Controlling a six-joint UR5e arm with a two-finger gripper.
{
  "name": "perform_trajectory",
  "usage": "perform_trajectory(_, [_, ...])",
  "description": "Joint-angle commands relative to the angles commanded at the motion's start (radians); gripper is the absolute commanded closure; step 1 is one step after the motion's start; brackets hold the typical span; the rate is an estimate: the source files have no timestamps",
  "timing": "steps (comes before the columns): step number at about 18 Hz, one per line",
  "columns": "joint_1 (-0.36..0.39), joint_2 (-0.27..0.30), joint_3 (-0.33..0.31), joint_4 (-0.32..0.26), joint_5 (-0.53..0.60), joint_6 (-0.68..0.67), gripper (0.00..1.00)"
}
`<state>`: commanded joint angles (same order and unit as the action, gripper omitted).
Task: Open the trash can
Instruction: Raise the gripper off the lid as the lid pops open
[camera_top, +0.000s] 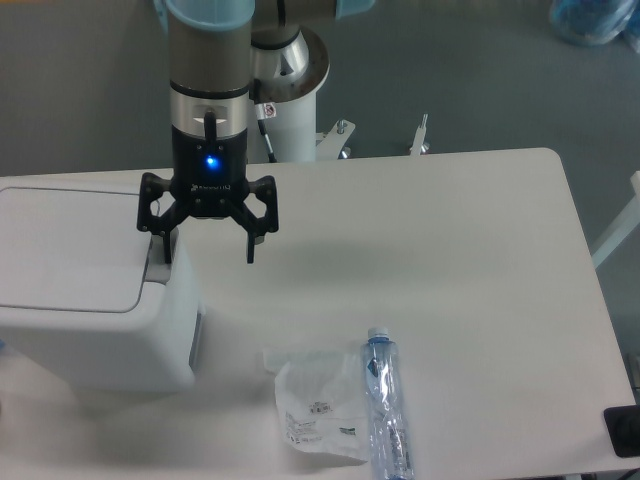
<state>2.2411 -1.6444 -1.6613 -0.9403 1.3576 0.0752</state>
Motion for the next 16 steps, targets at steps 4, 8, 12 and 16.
perform_trajectory(4, [0.000, 0.003, 0.000, 0.000, 0.000, 0.000, 0.00])
perform_trajectory(8, [0.002, 0.005, 0.009, 0.000, -0.008, -0.002, 0.00])
perform_trajectory(12, [0.020, 0.017, 0.060, -0.002, -0.064, -0.002, 0.00])
perform_trajectory(16, [0.090, 0.017, 0.107, -0.002, -0.051, 0.014, 0.00])
